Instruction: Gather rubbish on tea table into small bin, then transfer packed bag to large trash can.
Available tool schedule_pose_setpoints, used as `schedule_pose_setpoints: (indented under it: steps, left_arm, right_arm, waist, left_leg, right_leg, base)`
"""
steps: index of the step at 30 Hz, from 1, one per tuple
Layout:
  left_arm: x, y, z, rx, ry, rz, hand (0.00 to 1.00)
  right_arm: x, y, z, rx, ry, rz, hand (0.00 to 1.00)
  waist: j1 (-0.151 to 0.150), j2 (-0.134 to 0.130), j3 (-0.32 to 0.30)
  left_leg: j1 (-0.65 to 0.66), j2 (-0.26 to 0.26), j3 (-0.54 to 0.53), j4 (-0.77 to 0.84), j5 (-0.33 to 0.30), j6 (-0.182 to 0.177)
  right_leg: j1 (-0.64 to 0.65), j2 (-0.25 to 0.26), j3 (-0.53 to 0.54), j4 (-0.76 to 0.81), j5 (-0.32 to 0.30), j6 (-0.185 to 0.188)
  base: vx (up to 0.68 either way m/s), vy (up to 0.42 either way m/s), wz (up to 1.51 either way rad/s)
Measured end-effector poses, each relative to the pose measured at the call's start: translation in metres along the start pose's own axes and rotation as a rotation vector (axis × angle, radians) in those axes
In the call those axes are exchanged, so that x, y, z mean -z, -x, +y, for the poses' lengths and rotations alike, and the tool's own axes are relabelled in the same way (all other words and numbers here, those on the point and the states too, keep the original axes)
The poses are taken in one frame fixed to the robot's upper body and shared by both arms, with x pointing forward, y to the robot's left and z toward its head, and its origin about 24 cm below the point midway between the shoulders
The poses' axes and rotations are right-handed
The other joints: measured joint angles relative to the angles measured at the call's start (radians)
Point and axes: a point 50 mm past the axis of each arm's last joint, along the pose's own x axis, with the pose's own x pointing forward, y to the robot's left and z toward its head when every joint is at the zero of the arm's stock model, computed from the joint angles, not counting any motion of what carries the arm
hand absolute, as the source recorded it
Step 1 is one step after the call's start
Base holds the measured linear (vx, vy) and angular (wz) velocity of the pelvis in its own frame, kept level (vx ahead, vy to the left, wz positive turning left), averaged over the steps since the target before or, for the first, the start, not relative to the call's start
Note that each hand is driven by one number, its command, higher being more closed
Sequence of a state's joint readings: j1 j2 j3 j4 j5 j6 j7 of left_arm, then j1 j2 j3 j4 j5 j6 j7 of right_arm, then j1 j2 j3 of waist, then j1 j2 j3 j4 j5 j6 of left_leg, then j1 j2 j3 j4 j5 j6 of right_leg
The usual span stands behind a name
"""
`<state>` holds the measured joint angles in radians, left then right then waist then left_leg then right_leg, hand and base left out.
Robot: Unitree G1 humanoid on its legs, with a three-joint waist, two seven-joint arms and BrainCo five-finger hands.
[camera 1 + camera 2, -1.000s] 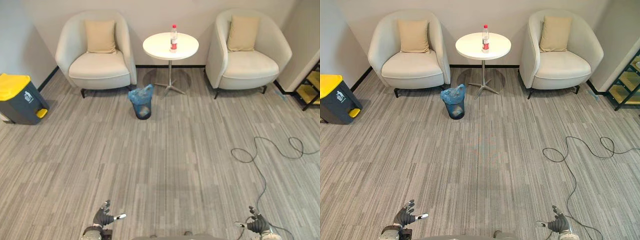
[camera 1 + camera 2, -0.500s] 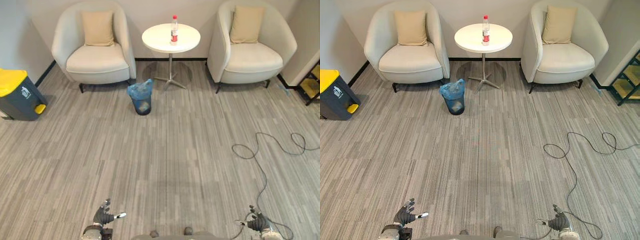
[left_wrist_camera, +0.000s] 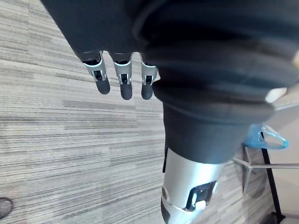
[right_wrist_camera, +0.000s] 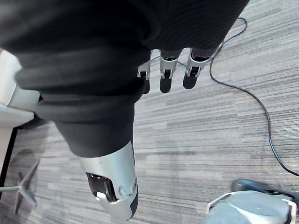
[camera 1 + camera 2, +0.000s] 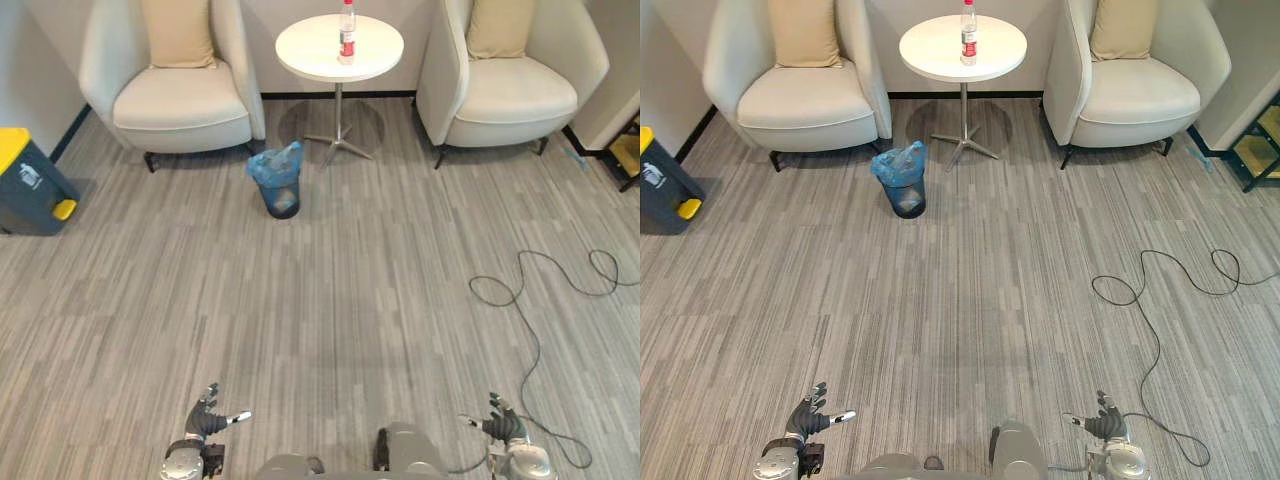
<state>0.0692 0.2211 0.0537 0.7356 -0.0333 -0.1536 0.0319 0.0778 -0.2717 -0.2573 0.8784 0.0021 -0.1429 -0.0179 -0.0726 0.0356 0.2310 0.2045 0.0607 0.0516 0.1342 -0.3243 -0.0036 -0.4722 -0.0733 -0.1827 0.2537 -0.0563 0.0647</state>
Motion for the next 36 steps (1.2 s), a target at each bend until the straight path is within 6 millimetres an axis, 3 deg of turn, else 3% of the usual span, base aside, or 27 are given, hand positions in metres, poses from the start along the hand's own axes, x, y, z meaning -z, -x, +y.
schedule_pose_setpoints:
  steps: [1,2,4,5,6,8,9,11,14,16,17,18,19,20,21,22,23,24,25,26,28,30,31,32,33,35,36]
  left_arm:
    - [-0.004,-0.003,-0.006,0.012,-0.001,-0.009,0.00]
    - [-0.008,-0.005,-0.010,0.018,0.006,-0.020,0.00]
    - [-0.011,-0.007,-0.012,0.019,0.009,-0.025,0.00]
    - [-0.007,-0.006,-0.014,0.020,0.015,-0.014,0.00]
    - [-0.003,-0.004,-0.015,0.020,0.018,-0.003,0.00]
    - [0.003,-0.001,-0.015,0.019,0.020,0.012,0.00]
    - [0.005,0.001,-0.017,0.023,0.027,0.018,0.00]
    - [0.006,0.003,-0.020,0.028,0.036,0.015,0.00]
    - [0.013,0.008,-0.025,0.033,0.055,0.034,0.00]
    - [0.018,0.012,-0.027,0.033,0.067,0.047,0.00]
    - [0.021,0.014,-0.027,0.032,0.070,0.055,0.00]
    - [0.022,0.014,-0.026,0.027,0.070,0.058,0.00]
    - [0.024,0.015,-0.023,0.017,0.071,0.067,0.00]
    - [0.023,0.014,-0.024,0.021,0.070,0.063,0.00]
    - [0.023,0.014,-0.025,0.023,0.071,0.063,0.00]
    - [0.023,0.013,-0.025,0.025,0.070,0.068,0.00]
    - [0.023,0.010,-0.023,0.020,0.073,0.083,0.00]
    - [0.023,0.009,-0.023,0.018,0.080,0.092,0.00]
    - [0.024,0.009,-0.022,0.013,0.090,0.099,0.00]
    - [0.023,0.009,-0.022,0.008,0.096,0.098,0.00]
    - [0.016,0.003,-0.022,0.005,0.104,0.081,0.00]
    - [0.005,-0.003,-0.025,0.009,0.122,0.052,0.00]
    - [0.001,-0.005,-0.025,0.006,0.123,0.043,0.00]
    - [0.003,-0.005,-0.025,0.004,0.123,0.049,0.00]
    - [0.009,-0.003,-0.028,0.008,0.127,0.076,0.00]
    - [0.017,-0.001,-0.029,0.009,0.129,0.105,0.00]
    - [0.018,0.001,-0.038,0.021,0.148,0.111,0.00]
  right_arm:
    - [0.000,0.000,-0.004,0.011,0.004,0.001,0.00]
    - [-0.007,-0.003,-0.003,0.010,0.000,-0.017,0.00]
    - [-0.013,-0.005,0.002,-0.003,-0.013,-0.033,0.00]
    - [-0.012,-0.005,0.003,-0.006,-0.010,-0.031,0.00]
    - [-0.011,-0.005,0.007,-0.019,0.000,-0.028,0.00]
    - [-0.012,-0.005,0.014,-0.041,-0.008,-0.030,0.00]
    - [-0.013,-0.004,0.019,-0.057,-0.015,-0.039,0.00]
    - [-0.019,-0.004,0.022,-0.061,-0.044,-0.065,0.00]
    - [-0.033,-0.011,0.022,-0.052,-0.071,-0.096,0.00]
    - [-0.036,-0.012,0.019,-0.035,-0.084,-0.102,0.00]
    - [-0.035,-0.012,0.016,-0.020,-0.080,-0.099,0.00]
    - [-0.034,-0.011,0.017,-0.017,-0.082,-0.095,0.00]
    - [-0.029,-0.011,0.020,-0.025,-0.081,-0.075,0.00]
    - [-0.021,-0.010,0.021,-0.024,-0.084,-0.043,0.00]
    - [-0.016,-0.009,0.021,-0.023,-0.084,-0.023,0.00]
    - [-0.008,-0.008,0.020,-0.018,-0.088,0.010,0.00]
    - [-0.003,-0.007,0.021,-0.018,-0.089,0.033,0.00]
    - [-0.001,-0.006,0.021,-0.018,-0.088,0.040,0.00]
    - [0.001,-0.006,0.021,-0.020,-0.084,0.048,0.00]
    - [-0.003,-0.007,0.023,-0.030,-0.079,0.032,0.00]
    - [-0.006,-0.007,0.024,-0.038,-0.071,0.016,0.00]
    - [-0.006,-0.007,0.022,-0.035,-0.069,0.017,0.00]
    - [-0.004,-0.006,0.022,-0.034,-0.069,0.024,0.00]
    - [-0.001,-0.005,0.020,-0.028,-0.069,0.036,0.00]
    - [0.005,-0.004,0.014,-0.012,-0.065,0.058,0.00]
    - [0.000,-0.006,0.013,-0.003,-0.075,0.044,0.00]
    - [-0.001,-0.006,0.008,0.012,-0.078,0.040,0.00]
  waist:
    - [-0.009,0.004,0.000]
    - [-0.025,0.022,0.004]
    - [-0.022,0.028,0.009]
    - [-0.020,0.044,0.020]
    - [-0.020,0.045,0.027]
    - [0.004,0.043,0.032]
    - [0.036,0.022,0.039]
    - [0.059,0.004,0.038]
    - [0.091,-0.003,0.057]
    - [0.124,0.012,0.046]
    - [0.140,0.032,0.033]
    - [0.143,0.031,0.030]
    - [0.143,0.007,0.009]
    - [0.138,-0.031,-0.008]
    - [0.137,-0.047,-0.017]
    - [0.130,-0.062,-0.019]
    - [0.109,-0.068,-0.016]
    - [0.109,-0.067,-0.014]
    - [0.104,-0.057,-0.010]
    - [0.096,-0.041,-0.009]
    - [0.083,-0.014,-0.010]
    - [0.070,0.006,-0.004]
    - [0.060,0.007,-0.002]
    - [0.050,0.010,-0.001]
    - [0.047,0.030,-0.014]
    - [0.071,0.023,-0.019]
    - [0.056,0.019,-0.015]
  left_leg:
    - [0.022,0.015,-0.024,0.010,-0.015,-0.031]
    - [0.007,0.044,-0.035,0.073,-0.009,-0.053]
    - [-0.063,0.068,-0.028,0.283,0.073,-0.133]
    - [-0.129,0.098,-0.023,0.506,0.203,-0.118]
    - [-0.200,0.137,-0.018,0.700,0.271,-0.109]
    - [-0.303,0.189,0.013,0.949,0.221,-0.046]
    - [-0.374,0.197,0.053,1.018,0.189,-0.035]
    - [-0.500,0.185,0.123,0.964,0.167,-0.014]
    - [-0.608,0.067,0.156,0.476,0.164,-0.041]
    - [-0.598,0.019,0.131,0.178,0.215,-0.084]
    - [-0.615,0.011,0.122,0.113,0.230,-0.059]
    - [-0.627,0.006,0.105,0.155,0.294,0.004]
    - [-0.650,-0.011,0.106,0.260,0.323,0.051]
    - [-0.658,-0.038,0.127,0.332,0.247,0.086]
    - [-0.651,-0.050,0.133,0.354,0.214,0.086]
    - [-0.616,-0.071,0.124,0.391,0.146,0.097]
    - [-0.557,-0.093,0.105,0.408,0.091,0.105]
    - [-0.515,-0.101,0.099,0.406,0.066,0.107]
    - [-0.413,-0.104,0.093,0.382,0.028,0.111]
    - [-0.317,-0.102,0.076,0.336,0.010,0.109]
    - [-0.207,-0.086,0.036,0.262,0.010,0.108]
    - [-0.141,-0.055,0.013,0.227,0.009,0.102]
    - [-0.116,-0.037,-0.021,0.227,0.001,0.067]
    - [-0.088,-0.020,-0.036,0.224,-0.014,0.029]
    - [-0.068,0.013,-0.056,0.229,-0.029,0.004]
    - [-0.076,0.025,-0.054,0.250,0.025,-0.069]
    - [-0.078,0.009,-0.073,0.324,0.115,-0.056]
  right_leg:
    - [-0.008,0.001,0.027,0.015,0.135,-0.037]
    - [-0.034,0.014,0.019,0.118,0.110,-0.107]
    - [-0.026,0.019,0.000,0.222,0.022,-0.138]
    - [0.055,0.040,-0.014,0.225,-0.033,-0.156]
    - [0.140,0.065,-0.014,0.189,-0.079,-0.163]
    - [0.269,0.101,-0.010,0.134,-0.093,-0.180]
    - [0.362,0.107,-0.004,0.088,-0.099,-0.191]
    - [0.477,0.109,0.016,-0.007,-0.121,-0.196]
    - [0.621,0.105,0.065,-0.102,-0.131,-0.183]
    - [0.694,0.106,0.121,-0.154,-0.168,-0.157]
    - [0.729,0.118,0.156,-0.155,-0.219,-0.141]
    - [0.745,0.115,0.172,-0.139,-0.250,-0.133]
    - [0.746,0.089,0.194,-0.072,-0.293,-0.098]
    - [0.702,0.047,0.197,0.068,-0.316,-0.054]
    - [0.667,0.033,0.207,0.170,-0.311,-0.034]
    - [0.583,0.017,0.219,0.409,-0.234,0.119]
    - [0.505,0.009,0.221,0.649,-0.187,0.203]
    - [0.469,-0.001,0.212,0.748,-0.199,0.191]
    - [0.410,-0.019,0.175,0.855,-0.233,0.121]
    - [0.348,-0.033,0.119,0.853,-0.269,0.045]
    - [0.253,-0.025,0.056,0.707,-0.311,-0.028]
    - [0.178,0.002,0.055,0.452,-0.293,-0.019]
    - [0.159,0.015,0.088,0.254,-0.224,-0.005]
    - [0.156,0.027,0.101,0.179,-0.078,-0.020]
    - [0.181,0.057,0.101,0.164,0.008,-0.070]
    - [0.175,0.049,0.103,0.232,-0.049,-0.096]
    - [0.176,0.014,0.073,0.334,-0.079,-0.108]
  base:
    - [0.70,-0.263,0.48]
    - [0.46,-0.184,0.38]
    - [0.61,-0.287,0.16]
    - [0.90,-0.418,0.26]
    - [0.67,-0.301,0.23]
    - [0.50,-0.215,-0.10]
    - [0.57,-0.213,-0.25]
    - [0.57,-0.175,-0.13]
    - [0.62,-0.075,-0.43]
    - [0.61,0.073,-0.83]
    - [0.67,0.172,-0.96]
    - [0.73,0.234,-0.71]
    - [0.95,0.254,-0.29]
    - [0.98,0.241,-0.11]
    - [0.83,0.184,0.13]
    - [0.81,0.175,0.33]
    - [0.79,0.153,0.40]
    - [0.93,0.134,0.31]
    - [0.72,0.062,0.07]
    - [0.70,0.040,0.08]
    - [0.65,-0.035,0.49]
    - [0.63,-0.108,0.76]
    - [0.63,-0.173,0.92]
    - [0.78,-0.227,0.94]
    - [0.65,-0.181,0.44]
    - [0.59,-0.202,0.31]
    - [0.61,-0.311,0.87]
